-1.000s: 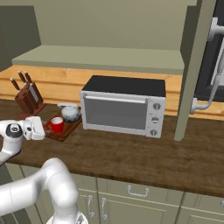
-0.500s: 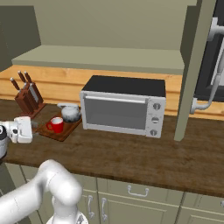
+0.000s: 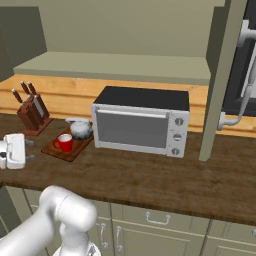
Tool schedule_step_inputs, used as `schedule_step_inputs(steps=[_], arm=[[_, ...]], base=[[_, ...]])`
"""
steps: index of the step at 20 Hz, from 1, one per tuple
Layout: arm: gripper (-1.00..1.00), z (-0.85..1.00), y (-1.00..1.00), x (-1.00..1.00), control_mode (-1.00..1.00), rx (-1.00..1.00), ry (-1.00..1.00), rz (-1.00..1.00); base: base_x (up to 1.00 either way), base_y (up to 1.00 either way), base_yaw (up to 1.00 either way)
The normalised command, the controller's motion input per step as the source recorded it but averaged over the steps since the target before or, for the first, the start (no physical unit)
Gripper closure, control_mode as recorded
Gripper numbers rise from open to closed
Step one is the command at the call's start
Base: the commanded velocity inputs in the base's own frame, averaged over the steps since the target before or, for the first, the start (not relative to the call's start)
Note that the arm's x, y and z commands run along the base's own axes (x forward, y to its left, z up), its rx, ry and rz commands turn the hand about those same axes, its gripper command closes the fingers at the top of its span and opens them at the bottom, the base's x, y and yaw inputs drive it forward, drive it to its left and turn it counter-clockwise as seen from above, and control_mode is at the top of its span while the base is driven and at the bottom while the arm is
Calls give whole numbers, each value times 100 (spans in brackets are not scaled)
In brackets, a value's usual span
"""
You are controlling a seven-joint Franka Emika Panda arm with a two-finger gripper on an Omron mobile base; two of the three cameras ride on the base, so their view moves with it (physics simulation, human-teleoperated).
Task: Pick the kettle from the counter and place it on the tray. Then pick the mug from the cabinet and place it on the tray. Then close the cabinet doors.
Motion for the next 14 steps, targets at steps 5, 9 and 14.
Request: schedule_step_inputs(steps=[5, 9, 14], arm=[[-100, 8, 0, -11, -100, -1, -10, 0], [-100, 48, 0, -50, -100, -9, -27, -2], [-100, 57, 2, -45, -100, -16, -19, -2]], base=[[0, 0, 0], [0, 0, 0], [0, 0, 0]])
